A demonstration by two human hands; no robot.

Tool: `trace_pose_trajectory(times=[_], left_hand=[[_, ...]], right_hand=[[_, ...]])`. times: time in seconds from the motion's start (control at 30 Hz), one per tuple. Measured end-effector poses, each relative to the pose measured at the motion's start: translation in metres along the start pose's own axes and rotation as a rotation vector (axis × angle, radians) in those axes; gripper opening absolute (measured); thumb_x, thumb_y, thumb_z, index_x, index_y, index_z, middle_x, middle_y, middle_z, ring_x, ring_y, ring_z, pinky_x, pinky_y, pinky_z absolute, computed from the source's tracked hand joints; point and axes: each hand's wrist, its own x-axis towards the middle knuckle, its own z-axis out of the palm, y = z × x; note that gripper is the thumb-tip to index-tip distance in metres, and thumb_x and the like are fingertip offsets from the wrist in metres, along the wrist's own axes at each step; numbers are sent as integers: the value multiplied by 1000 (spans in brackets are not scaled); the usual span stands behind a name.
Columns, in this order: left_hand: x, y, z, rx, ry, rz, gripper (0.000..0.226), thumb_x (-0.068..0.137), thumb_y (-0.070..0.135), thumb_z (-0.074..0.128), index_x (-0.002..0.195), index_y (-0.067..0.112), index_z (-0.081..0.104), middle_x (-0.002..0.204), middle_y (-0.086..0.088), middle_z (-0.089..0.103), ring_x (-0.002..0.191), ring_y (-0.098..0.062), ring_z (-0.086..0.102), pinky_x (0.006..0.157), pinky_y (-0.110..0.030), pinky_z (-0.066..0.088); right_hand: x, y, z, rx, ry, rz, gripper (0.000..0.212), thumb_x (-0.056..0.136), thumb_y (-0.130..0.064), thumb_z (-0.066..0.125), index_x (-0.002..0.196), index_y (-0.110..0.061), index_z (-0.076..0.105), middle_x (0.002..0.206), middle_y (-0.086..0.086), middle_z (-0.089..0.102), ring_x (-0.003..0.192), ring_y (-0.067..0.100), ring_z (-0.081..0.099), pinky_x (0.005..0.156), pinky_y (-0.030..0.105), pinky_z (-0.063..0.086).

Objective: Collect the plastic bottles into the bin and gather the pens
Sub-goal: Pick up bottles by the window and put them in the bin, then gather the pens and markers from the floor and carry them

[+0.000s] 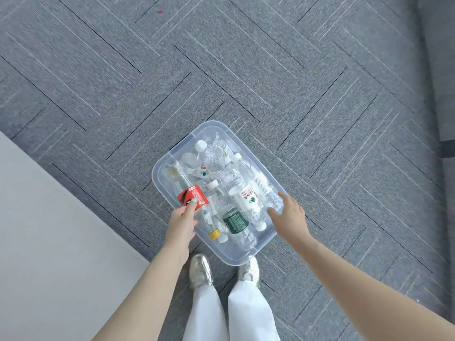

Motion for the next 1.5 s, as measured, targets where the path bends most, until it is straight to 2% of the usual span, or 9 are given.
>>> trace_pose_trajectory(times=[0.2,0.37,0.53,0.67,0.8,0.93,1.17,1.4,1.5], left_hand=[[-37,14,-5,28,-11,43,31,96,39,43,120,20,47,120,-2,53,104,-20,52,94,-38,40],[-92,26,-6,71,-52,76,20,96,35,45,111,22,49,118,-3,57,103,-20,55,93,-38,40],[-153,51,-7,114,-119,138,20,95,34,46,111,22,51,114,-1,59,101,-16,58,89,-35,40],[-204,81,-15,178,-150,225,17,94,33,48,105,22,55,114,-2,61,101,-16,59,87,-34,41],[-261,117,-9,288,-213,333,11,96,29,46,89,23,54,110,-4,60,95,-17,58,76,-29,44],[-315,139,9,392,-309,450,17,96,29,46,105,16,51,105,-1,58,97,-18,56,79,-31,42],[-401,135,48,586,-504,590,9,94,35,50,95,27,55,105,3,63,99,-17,59,94,-39,42],[-481,61,122,869,-756,607,9,93,33,53,94,25,55,107,0,63,97,-17,59,90,-37,42],[-519,8,159,1014,-881,617,10,93,33,52,95,24,55,105,3,63,98,-17,59,91,-35,41]], right_hand=[[-29,6,-21,16,-18,42,56,94,-30,47,145,-17,28,151,1,32,141,25,24,114,47,23],[-71,11,-49,81,-28,42,55,92,-32,51,142,-17,35,145,2,42,134,21,39,110,49,35],[-123,9,-85,139,-18,51,49,95,-26,49,140,-12,37,143,4,44,131,20,42,110,40,35],[-173,8,-118,234,-2,126,46,94,-22,49,139,-14,41,142,5,46,115,22,57,92,36,49],[-226,2,-166,340,105,128,46,95,-22,46,140,-13,39,144,5,44,92,20,64,68,25,47],[-284,7,-210,498,273,110,46,95,-26,48,138,-14,42,143,4,43,107,25,61,79,31,51],[-393,57,-241,752,530,113,43,95,-26,50,137,-19,44,143,-3,43,131,13,40,96,23,33],[-525,166,-212,1000,823,343,39,95,-29,50,133,-22,47,139,-7,46,133,13,40,87,23,44],[-578,217,-180,1127,932,490,37,94,-30,51,130,-23,49,134,-7,49,126,16,48,96,34,43]])
